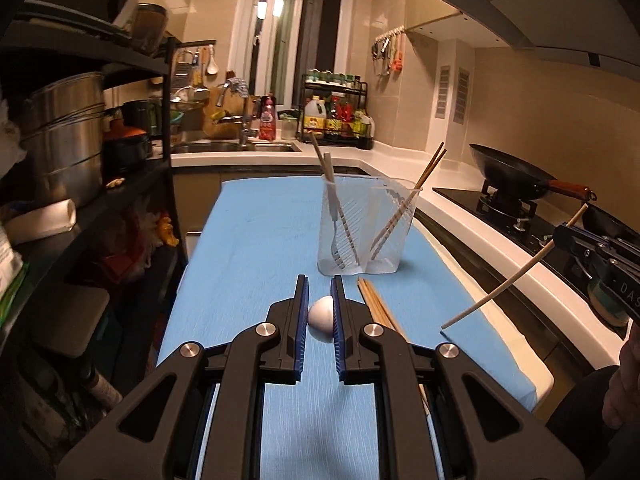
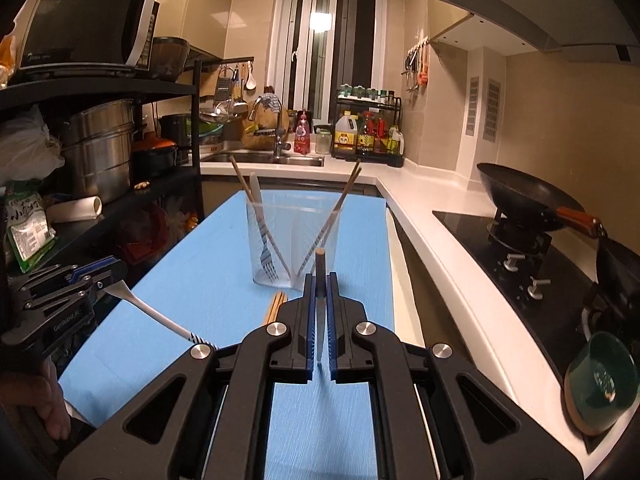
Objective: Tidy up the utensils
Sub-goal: 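Carry the spoon with the left tool over the container while the right tool carries its chopstick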
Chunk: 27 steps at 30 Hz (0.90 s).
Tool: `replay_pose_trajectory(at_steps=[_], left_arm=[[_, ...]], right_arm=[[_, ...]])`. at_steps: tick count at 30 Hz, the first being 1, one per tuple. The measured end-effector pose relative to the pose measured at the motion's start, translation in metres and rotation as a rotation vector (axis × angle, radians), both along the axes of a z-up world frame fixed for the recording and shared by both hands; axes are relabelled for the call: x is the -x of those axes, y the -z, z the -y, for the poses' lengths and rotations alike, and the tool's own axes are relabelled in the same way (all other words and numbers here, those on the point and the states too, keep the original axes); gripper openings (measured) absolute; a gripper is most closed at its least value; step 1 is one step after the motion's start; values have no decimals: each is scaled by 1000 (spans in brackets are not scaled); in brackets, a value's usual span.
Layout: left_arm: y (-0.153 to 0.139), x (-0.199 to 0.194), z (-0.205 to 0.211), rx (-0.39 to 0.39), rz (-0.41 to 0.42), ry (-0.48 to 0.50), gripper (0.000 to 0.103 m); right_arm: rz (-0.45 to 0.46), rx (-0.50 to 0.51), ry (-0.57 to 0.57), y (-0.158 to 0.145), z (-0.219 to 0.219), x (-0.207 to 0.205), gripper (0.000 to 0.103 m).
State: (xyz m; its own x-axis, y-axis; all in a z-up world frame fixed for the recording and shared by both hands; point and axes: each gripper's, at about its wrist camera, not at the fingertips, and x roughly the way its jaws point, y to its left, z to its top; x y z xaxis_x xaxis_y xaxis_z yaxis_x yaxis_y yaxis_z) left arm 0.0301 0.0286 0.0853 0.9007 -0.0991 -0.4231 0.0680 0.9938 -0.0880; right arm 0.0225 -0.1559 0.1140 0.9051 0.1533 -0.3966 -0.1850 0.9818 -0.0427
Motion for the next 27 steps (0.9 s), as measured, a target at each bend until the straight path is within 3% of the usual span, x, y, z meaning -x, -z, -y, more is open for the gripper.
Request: replay_pose_trajectory(at_steps=[12,20,27], left_arm=[[-47,-65,16,-110,-186,69,11],[-63,-83,19,-122,-226,77,11],[-102,-112,13,-119,-198,108,11]], right_arm=[[-32,-30,-43,-33,-6,-39,5],[-56,-41,-59,-67,-7,-62,5],[-28,-48,-89,-110,-12,-90,5]])
